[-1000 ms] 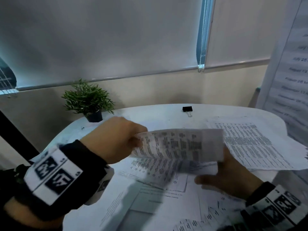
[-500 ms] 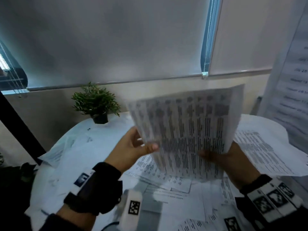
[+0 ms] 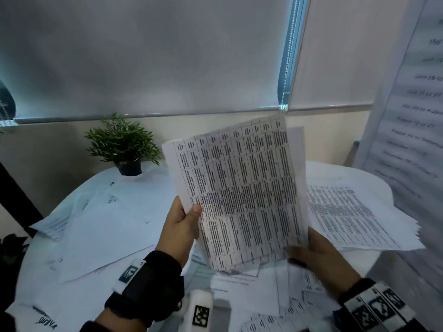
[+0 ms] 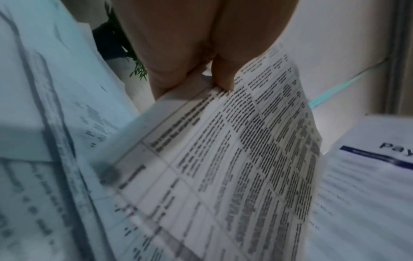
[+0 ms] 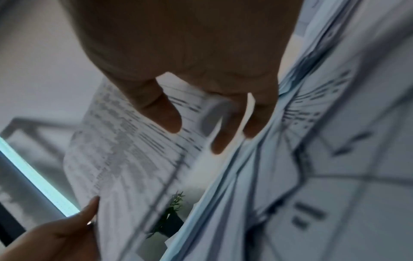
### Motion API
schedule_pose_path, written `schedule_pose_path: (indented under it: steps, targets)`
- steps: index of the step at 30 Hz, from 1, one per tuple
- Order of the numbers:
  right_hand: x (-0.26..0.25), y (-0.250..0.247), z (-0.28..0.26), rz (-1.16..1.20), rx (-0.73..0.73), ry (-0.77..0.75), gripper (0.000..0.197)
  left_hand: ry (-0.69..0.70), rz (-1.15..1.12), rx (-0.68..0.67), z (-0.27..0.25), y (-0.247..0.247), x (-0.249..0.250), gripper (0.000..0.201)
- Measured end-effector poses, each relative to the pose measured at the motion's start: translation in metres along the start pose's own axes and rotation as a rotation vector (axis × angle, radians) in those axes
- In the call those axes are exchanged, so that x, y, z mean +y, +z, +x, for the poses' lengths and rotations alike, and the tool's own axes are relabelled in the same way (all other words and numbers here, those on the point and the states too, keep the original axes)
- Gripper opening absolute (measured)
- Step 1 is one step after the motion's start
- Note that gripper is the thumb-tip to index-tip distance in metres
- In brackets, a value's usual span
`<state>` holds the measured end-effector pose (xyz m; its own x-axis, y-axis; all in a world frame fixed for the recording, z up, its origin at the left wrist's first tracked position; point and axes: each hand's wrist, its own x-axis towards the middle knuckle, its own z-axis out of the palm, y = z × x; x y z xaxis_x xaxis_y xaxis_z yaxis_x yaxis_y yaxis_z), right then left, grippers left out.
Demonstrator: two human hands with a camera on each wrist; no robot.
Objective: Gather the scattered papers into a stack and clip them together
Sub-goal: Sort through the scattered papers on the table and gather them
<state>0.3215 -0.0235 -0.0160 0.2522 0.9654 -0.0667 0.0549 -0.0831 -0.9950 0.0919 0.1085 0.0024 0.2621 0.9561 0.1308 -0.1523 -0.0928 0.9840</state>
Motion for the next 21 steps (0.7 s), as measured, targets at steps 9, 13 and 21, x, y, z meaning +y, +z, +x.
schedule_pose_path:
  steps: [9, 13, 21]
  targets:
    - [-0.013, -0.021, 0.008, 0.055, 0.116, 0.011, 0.052, 0.01, 0.058, -0.162, -0.003, 0.009, -0.001, 0.041]
    - [-0.002, -0.017, 0.009, -0.006, 0.152, -0.035, 0.051, 0.027, 0.085, -0.205, -0.005, 0.006, -0.003, 0.035]
    - [0.012, -0.006, 0.004, -0.093, 0.146, -0.094, 0.043, 0.039, 0.056, -0.282, -0.012, 0.001, -0.006, 0.037]
